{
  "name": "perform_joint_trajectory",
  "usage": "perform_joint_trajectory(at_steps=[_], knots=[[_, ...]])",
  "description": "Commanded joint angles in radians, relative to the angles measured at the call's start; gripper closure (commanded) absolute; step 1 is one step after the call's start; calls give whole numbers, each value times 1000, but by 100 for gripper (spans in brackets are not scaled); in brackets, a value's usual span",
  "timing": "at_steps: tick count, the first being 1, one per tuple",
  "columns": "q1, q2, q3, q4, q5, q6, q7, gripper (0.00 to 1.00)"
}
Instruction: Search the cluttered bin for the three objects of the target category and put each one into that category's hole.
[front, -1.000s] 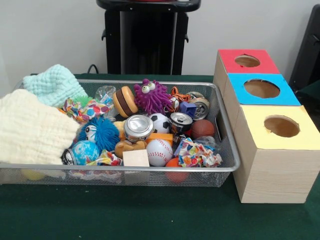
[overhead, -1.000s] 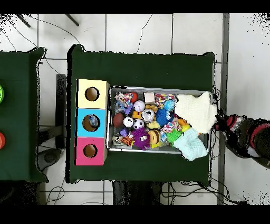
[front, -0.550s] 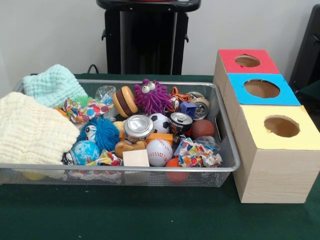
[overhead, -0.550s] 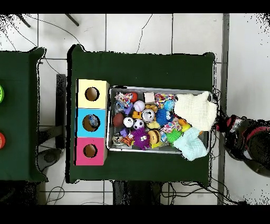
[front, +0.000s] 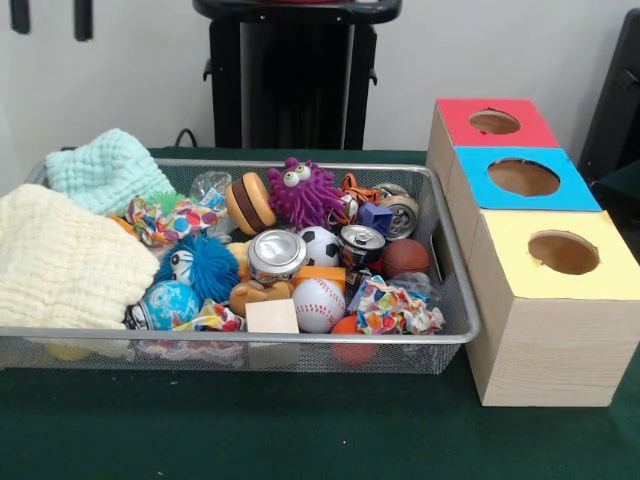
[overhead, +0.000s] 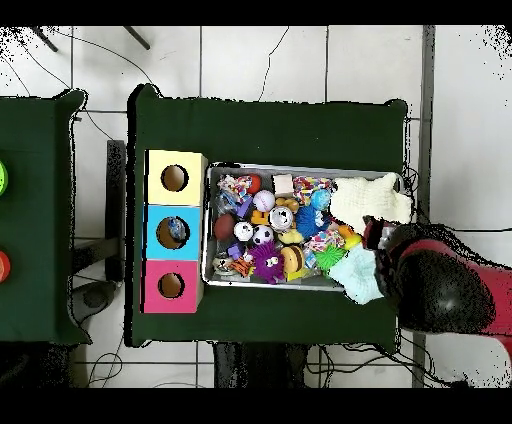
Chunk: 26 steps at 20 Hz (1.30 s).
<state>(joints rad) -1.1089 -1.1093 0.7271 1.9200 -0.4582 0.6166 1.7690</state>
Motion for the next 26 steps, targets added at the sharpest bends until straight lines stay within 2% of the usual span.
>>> perform_joint_trajectory(at_steps=[1, 6, 13, 26], knots=[[-2, 98, -13, 144, -25, 11, -59, 0], [-18, 168, -4, 149, -21, 12, -83, 0], [7, 235, -30, 135, -73, -21, -64, 0], [8, 285, -30, 123, -117, -39, -50, 0]])
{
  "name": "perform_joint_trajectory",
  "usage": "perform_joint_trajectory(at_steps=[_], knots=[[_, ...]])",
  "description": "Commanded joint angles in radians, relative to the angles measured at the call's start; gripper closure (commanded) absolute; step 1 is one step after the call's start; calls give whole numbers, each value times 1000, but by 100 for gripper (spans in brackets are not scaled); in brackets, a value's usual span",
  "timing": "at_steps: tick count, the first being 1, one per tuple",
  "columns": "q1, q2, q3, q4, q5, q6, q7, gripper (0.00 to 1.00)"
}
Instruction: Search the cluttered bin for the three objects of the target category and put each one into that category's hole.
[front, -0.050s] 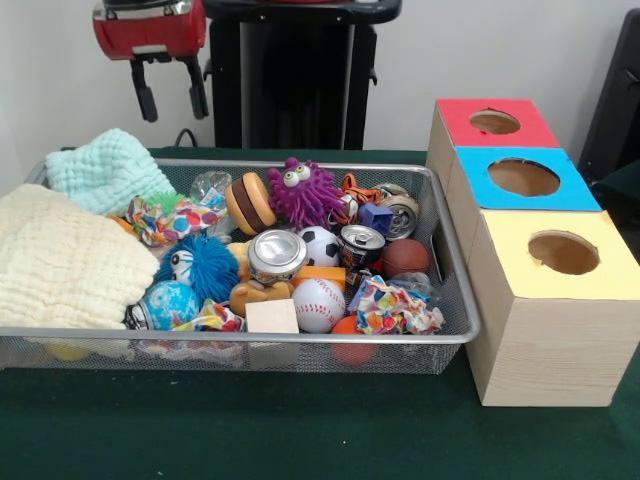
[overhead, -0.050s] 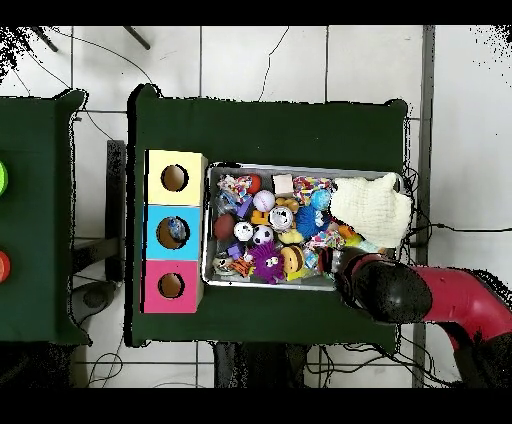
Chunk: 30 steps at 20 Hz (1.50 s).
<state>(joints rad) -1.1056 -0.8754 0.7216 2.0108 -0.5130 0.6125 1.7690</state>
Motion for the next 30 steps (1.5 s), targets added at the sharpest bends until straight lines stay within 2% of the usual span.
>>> perform_joint_trajectory(at_steps=[1, 11, 20, 24, 30], knots=[[6, 56, -26, 32, -68, -38, -49, 0], [27, 112, -32, 29, -85, -72, -16, 0], [94, 208, -112, -23, -142, -145, 24, 0], [118, 243, -129, -56, -138, -144, 21, 0], [126, 253, -135, -84, -125, -126, 3, 0]])
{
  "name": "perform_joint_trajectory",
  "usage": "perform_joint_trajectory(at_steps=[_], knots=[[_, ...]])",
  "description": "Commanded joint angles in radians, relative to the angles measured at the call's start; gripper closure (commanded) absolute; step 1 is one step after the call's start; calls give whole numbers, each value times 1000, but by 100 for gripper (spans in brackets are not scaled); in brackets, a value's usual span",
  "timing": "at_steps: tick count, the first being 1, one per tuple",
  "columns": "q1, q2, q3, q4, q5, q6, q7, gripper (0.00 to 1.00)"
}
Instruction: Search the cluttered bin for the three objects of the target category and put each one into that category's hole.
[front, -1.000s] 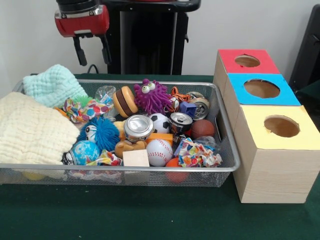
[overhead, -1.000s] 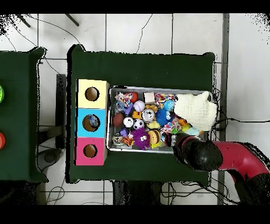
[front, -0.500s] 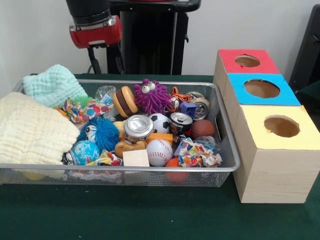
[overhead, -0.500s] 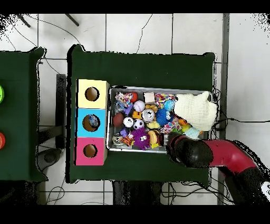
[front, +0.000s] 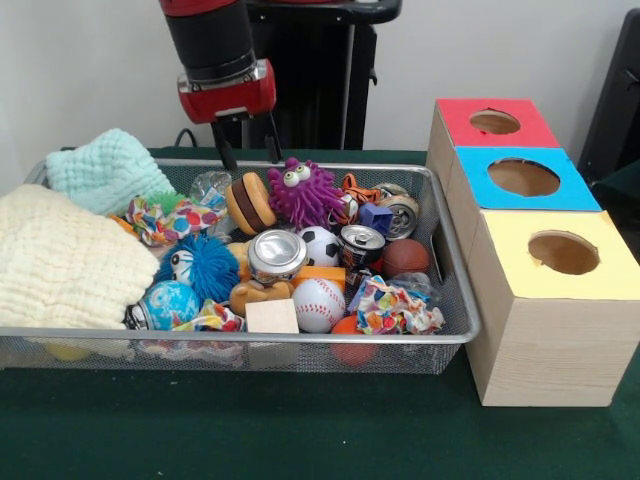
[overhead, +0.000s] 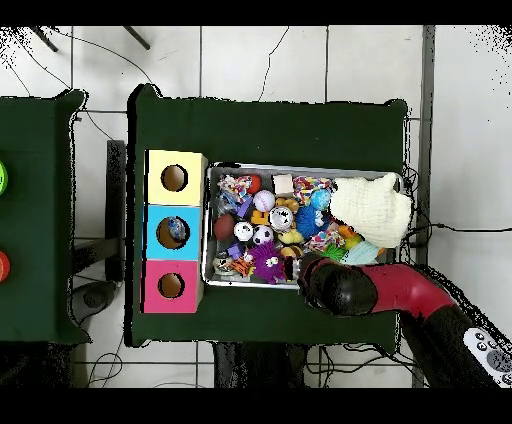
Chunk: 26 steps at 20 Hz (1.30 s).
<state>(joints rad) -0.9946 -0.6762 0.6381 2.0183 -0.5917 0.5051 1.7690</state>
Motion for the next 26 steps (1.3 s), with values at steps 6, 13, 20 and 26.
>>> perform_joint_trajectory(at_steps=[6, 13, 20, 26], knots=[[31, 29, -78, -119, -70, -2, -7, 0], [98, -43, -157, -160, -146, -19, 17, 0], [116, -57, -183, -196, -181, -11, -2, 0], [128, -43, -198, -210, -198, -26, 1, 0]])
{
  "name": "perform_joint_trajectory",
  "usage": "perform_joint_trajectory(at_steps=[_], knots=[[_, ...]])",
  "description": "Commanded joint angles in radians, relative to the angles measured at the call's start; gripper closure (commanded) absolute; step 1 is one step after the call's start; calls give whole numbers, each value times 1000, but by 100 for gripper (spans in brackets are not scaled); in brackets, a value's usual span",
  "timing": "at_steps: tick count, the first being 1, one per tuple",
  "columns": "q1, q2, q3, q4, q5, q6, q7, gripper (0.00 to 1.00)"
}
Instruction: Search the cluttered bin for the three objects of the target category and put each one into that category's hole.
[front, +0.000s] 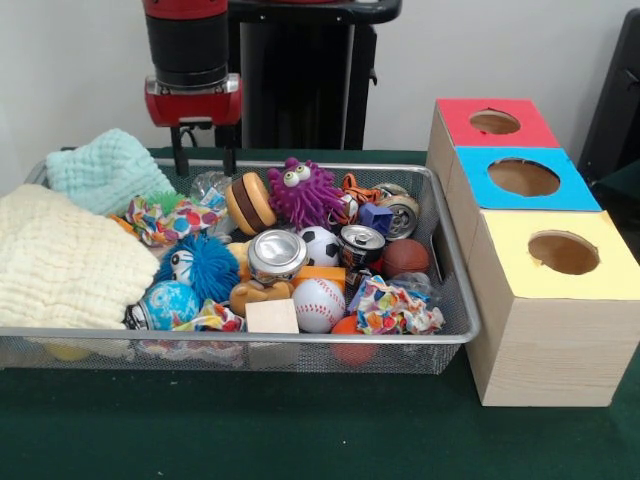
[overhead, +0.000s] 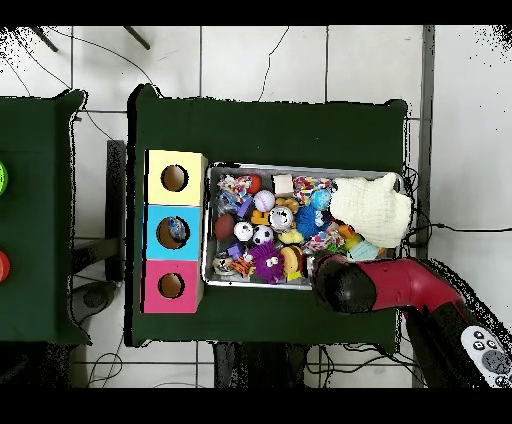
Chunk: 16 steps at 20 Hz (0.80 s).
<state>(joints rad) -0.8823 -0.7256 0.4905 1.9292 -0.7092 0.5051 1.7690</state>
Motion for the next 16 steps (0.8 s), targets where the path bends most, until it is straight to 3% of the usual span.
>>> perform_joint_trajectory(at_steps=[1, 12, 16], knots=[[16, 11, -52, -124, -79, -26, -1, 0], [40, 71, -74, -163, -115, -72, -11, 0], [-61, 148, 28, -134, -37, -44, -108, 0]])
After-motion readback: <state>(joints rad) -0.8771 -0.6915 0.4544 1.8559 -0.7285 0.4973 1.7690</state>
